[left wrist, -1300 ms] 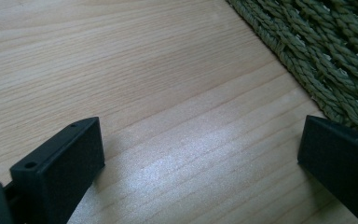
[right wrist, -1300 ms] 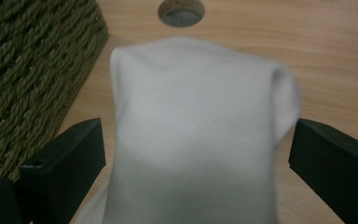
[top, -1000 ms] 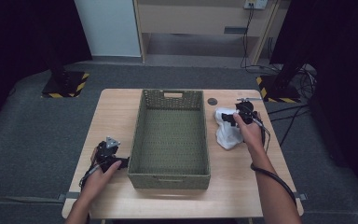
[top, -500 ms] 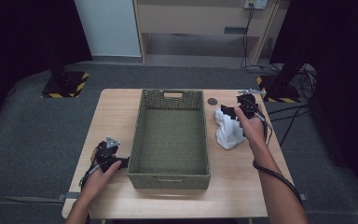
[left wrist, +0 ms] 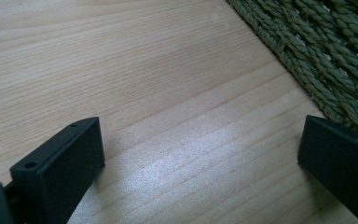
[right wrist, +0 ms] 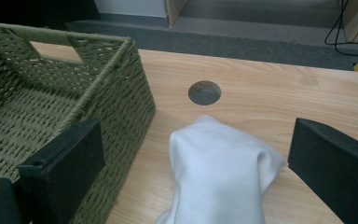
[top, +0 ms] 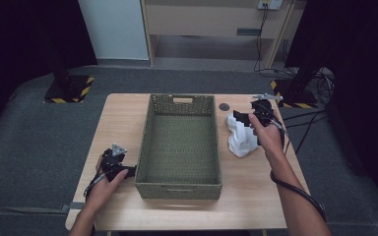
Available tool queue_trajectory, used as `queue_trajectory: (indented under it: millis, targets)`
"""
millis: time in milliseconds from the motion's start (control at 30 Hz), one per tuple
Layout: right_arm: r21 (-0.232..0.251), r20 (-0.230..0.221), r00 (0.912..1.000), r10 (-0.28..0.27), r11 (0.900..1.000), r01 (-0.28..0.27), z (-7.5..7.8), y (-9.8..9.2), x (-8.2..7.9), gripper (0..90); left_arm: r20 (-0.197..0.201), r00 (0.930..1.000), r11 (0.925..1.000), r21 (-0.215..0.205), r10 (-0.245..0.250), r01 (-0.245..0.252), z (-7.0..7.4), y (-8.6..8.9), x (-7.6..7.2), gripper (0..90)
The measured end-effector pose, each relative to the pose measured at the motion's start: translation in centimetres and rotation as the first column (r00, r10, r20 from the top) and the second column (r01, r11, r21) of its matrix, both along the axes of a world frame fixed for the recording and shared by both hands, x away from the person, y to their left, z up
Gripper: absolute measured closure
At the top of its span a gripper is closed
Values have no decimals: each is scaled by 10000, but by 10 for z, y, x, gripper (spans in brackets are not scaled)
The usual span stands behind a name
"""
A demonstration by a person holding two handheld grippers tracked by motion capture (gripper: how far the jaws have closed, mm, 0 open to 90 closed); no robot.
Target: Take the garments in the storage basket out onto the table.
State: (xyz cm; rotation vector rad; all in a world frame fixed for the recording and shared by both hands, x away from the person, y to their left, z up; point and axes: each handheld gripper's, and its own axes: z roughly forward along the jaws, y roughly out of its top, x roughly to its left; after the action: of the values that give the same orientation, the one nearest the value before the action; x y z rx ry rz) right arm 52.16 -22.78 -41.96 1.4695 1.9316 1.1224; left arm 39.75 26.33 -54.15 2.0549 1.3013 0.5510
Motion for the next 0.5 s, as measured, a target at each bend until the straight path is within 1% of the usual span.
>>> queue_trajectory:
  millis: [67,200,433,500]
  targets:
    - [58,62,10000,15,10000,-16,1,0,-4,38,-2,10000,10000,0,-1,1,0,0,0,0]
    - [-1,49,9999,118,9999,-118,0,1,-13,36,-3,10000,10000,2,-3,3,0,0,0,0]
    - [147,18,9996,265,9995,-266,-7,-4,-27,36,0,10000,10000,2,-3,3,0,0,0,0]
    - [183,15,9998,203,9996,-204,-9,-6,-31,37,-1,10000,10000,1,-2,2,0,0,0,0]
